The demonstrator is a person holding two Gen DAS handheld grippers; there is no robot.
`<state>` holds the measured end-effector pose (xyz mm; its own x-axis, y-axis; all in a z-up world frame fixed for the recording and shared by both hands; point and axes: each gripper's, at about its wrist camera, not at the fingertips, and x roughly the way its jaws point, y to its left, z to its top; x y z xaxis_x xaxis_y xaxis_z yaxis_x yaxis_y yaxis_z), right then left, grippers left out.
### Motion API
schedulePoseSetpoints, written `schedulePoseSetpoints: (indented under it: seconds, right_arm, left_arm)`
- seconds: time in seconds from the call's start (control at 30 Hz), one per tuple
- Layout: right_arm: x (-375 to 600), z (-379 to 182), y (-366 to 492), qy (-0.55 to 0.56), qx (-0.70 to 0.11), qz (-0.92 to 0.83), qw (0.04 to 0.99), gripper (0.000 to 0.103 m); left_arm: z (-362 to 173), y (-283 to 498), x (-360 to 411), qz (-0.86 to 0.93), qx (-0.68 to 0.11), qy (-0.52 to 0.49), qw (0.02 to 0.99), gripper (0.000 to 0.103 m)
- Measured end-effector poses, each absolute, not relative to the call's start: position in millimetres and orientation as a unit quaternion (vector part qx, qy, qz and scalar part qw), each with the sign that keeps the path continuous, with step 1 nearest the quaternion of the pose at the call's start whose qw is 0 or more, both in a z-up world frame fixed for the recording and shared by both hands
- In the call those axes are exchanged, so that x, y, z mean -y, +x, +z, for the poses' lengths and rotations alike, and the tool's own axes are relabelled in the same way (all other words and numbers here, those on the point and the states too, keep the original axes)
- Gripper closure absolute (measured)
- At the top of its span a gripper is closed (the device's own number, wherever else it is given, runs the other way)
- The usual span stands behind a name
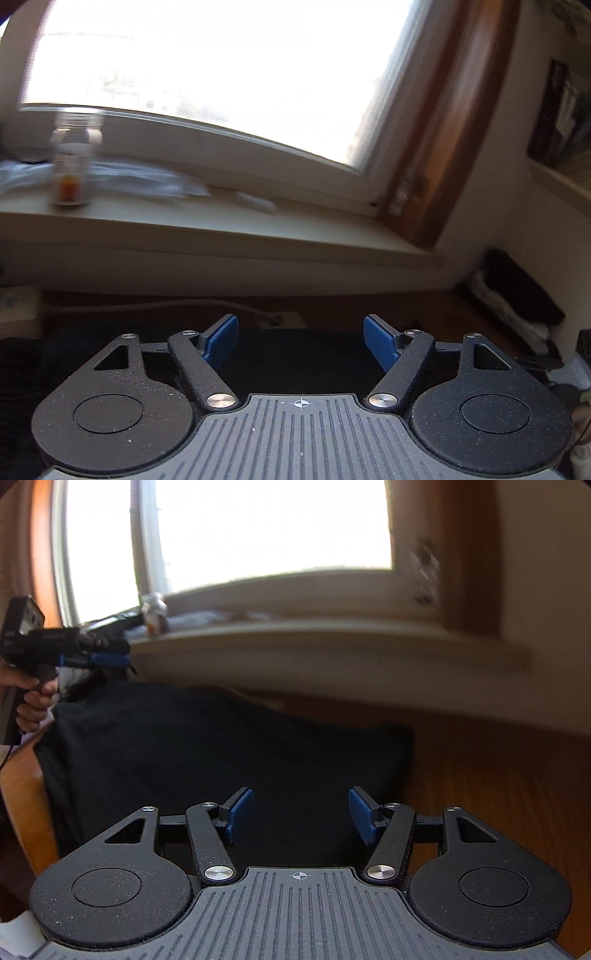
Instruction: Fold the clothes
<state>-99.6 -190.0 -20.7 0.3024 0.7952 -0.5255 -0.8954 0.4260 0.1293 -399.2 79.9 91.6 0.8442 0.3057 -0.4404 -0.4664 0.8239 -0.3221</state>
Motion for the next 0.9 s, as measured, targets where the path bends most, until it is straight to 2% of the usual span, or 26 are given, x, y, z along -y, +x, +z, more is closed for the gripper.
schedulePoseSetpoints:
  seconds: [0.2,0.23,0.27,0.43,0.8,0.83,0.9]
  right_arm:
    - [191.5,-42.0,-81.9,-0.1,-0.296,0.526,0.791,0.046]
    - [189.8,-44.7,-80.4,-0.105,-0.298,0.525,0.79,0.048]
    - [188.6,-47.7,-79.9,-0.114,-0.297,0.526,0.789,0.061]
    - [200.3,-54.1,-74.9,-0.128,-0.286,0.526,0.79,0.066]
    - [235.6,-53.4,-8.5,-0.164,-0.259,0.469,0.829,0.066]
    - [241.3,-53.0,-0.8,-0.159,-0.259,0.466,0.831,0.065]
    - [253.9,-51.7,10.9,-0.15,-0.256,0.463,0.835,0.056]
  left_arm:
    - [57.1,-324.5,-55.0,0.15,-0.234,-0.201,0.939,0.025]
    - [51.4,-317.0,-52.4,0.145,-0.242,-0.2,0.938,0.025]
    - [45.6,-309.4,-49.8,0.139,-0.25,-0.199,0.938,0.025]
    - [23.9,-279.1,-32.4,0.115,-0.274,-0.176,0.938,0.025]
    - [9.5,-192.5,1.4,0.128,-0.274,-0.167,0.939,0.025]
    - [11.2,-185.2,4.2,0.135,-0.276,-0.16,0.938,0.024]
    - [12.6,-174.9,12.4,0.141,-0.283,-0.141,0.938,0.023]
